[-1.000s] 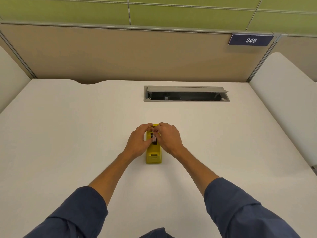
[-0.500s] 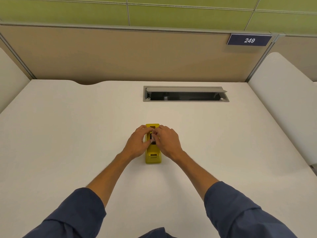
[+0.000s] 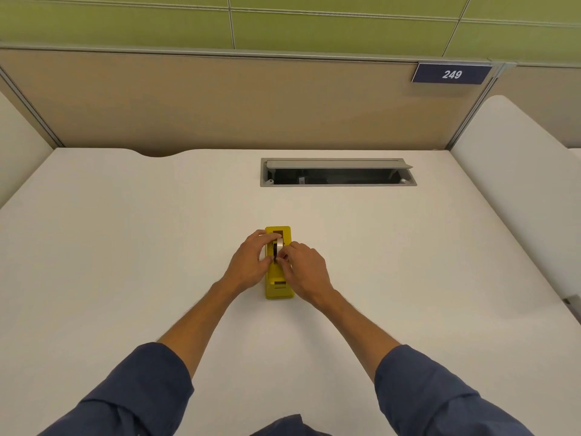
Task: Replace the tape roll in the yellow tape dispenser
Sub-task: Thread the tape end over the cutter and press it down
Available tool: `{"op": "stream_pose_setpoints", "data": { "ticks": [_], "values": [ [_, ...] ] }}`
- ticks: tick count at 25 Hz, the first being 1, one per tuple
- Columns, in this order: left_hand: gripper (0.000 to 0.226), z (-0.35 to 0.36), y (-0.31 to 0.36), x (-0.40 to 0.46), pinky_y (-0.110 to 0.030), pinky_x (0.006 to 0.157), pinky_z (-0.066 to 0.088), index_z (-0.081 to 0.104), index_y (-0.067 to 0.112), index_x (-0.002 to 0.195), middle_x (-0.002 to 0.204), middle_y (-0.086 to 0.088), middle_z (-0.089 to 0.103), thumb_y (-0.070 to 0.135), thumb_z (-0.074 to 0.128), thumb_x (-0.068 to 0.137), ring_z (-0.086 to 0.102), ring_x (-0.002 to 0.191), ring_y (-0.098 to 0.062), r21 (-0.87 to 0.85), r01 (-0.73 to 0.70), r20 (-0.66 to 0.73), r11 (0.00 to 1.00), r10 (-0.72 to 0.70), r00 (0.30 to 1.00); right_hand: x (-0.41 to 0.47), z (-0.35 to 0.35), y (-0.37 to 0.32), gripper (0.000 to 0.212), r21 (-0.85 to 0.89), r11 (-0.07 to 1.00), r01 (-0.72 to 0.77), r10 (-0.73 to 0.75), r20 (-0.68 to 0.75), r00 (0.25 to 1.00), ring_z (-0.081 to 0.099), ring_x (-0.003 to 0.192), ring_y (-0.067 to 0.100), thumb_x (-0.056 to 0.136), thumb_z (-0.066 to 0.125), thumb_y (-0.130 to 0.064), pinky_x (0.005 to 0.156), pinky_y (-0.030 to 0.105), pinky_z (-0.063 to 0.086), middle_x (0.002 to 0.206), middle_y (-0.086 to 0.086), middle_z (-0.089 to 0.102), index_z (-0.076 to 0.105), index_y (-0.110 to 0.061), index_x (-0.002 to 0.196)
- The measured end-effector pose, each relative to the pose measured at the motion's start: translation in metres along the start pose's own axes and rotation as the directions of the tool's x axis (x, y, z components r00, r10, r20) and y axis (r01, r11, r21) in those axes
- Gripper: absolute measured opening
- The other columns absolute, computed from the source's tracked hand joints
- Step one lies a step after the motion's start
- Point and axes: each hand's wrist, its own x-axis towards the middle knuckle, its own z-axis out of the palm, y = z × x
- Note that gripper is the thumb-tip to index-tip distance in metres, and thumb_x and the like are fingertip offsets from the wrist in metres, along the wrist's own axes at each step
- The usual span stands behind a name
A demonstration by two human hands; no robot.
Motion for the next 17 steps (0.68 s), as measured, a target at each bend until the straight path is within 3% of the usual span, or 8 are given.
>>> {"op": "stream_pose_setpoints", "data": {
  "ticks": [7,12,17],
  "values": [
    [0.040,0.005,0.000,-0.015,-0.034,0.110,0.033,0.053,0.024,0.130,0.141,0.001,0.050,0.013,0.056,0.091,0.042,0.132,-0.016,-0.056,-0.011,-0.089,0.998,0.006,0.996,-0.017,0.010,-0.003,0.021,0.088,0.996,-0.026,0.031,-0.056,0.998,0.062,0.085,0.019,0.098,0.051,-0.029,0.074,0.035,0.052,0.099,0.000,0.067,0.067,-0.017,0.103],
    [0.028,0.014,0.004,-0.042,-0.037,0.098,0.047,0.062,0.023,0.118,0.125,0.001,0.062,0.022,0.058,0.090,0.055,0.115,-0.017,-0.095,0.047,-0.167,0.994,-0.063,0.984,-0.026,0.012,-0.005,0.020,0.103,0.995,-0.011,0.022,-0.100,0.995,0.062,0.087,0.019,0.097,0.052,-0.029,0.076,0.034,0.048,0.101,-0.001,0.068,0.067,-0.018,0.105],
    [0.029,0.028,-0.001,-0.069,-0.037,0.098,0.048,0.062,0.025,0.117,0.123,0.001,0.064,0.024,0.061,0.088,0.056,0.112,-0.017,-0.093,0.095,-0.123,0.991,-0.107,0.987,-0.036,0.011,-0.004,0.020,0.117,0.993,-0.001,0.016,-0.125,0.992,0.061,0.089,0.017,0.097,0.053,-0.029,0.078,0.030,0.045,0.101,0.000,0.068,0.068,-0.017,0.103]
  ]
}}
